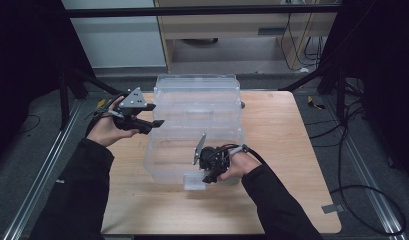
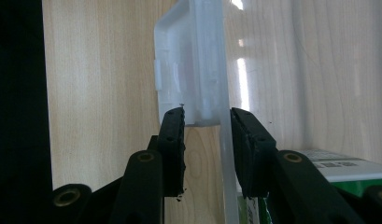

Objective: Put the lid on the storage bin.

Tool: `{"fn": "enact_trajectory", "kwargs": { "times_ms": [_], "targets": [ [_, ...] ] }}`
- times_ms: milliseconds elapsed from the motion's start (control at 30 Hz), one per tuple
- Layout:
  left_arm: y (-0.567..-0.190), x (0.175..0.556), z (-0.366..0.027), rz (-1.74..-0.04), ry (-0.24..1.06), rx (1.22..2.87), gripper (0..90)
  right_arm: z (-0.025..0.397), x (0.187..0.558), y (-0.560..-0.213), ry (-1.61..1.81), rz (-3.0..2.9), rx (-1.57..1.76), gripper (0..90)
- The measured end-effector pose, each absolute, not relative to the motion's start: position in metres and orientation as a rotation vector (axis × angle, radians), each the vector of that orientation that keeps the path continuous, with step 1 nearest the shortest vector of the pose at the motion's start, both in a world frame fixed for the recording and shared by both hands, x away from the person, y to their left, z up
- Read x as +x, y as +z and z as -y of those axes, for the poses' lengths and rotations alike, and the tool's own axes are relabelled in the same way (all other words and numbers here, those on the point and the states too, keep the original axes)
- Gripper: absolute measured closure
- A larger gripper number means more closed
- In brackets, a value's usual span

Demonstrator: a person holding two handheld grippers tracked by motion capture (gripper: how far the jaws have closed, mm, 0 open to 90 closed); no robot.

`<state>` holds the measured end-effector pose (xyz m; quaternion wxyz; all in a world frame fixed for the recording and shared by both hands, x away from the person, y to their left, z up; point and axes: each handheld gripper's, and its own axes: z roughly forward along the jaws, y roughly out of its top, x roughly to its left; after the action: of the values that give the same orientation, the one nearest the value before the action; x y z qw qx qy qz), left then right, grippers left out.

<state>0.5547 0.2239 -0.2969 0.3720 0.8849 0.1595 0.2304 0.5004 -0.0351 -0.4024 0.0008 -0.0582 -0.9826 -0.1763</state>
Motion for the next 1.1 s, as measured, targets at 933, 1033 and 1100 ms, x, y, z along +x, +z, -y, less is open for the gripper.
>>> {"fn": "enact_trajectory", "kwargs": {
  "times_ms": [933,1033,1100],
  "targets": [
    [-0.281,0.59,-0.186,-0.207,0.664,2.456,42.5,0.034,0.501,-0.402,-0.545,3.093,-0.167,66.9],
    [-0.281,0.593,-0.183,-0.181,0.685,2.462,42.8,0.034,0.5,-0.402,-0.539,3.093,-0.174,66.9],
    [-0.281,0.595,-0.181,-0.168,0.686,2.466,43.2,0.034,0.5,-0.402,-0.539,3.094,-0.173,66.9]
  ]
}}
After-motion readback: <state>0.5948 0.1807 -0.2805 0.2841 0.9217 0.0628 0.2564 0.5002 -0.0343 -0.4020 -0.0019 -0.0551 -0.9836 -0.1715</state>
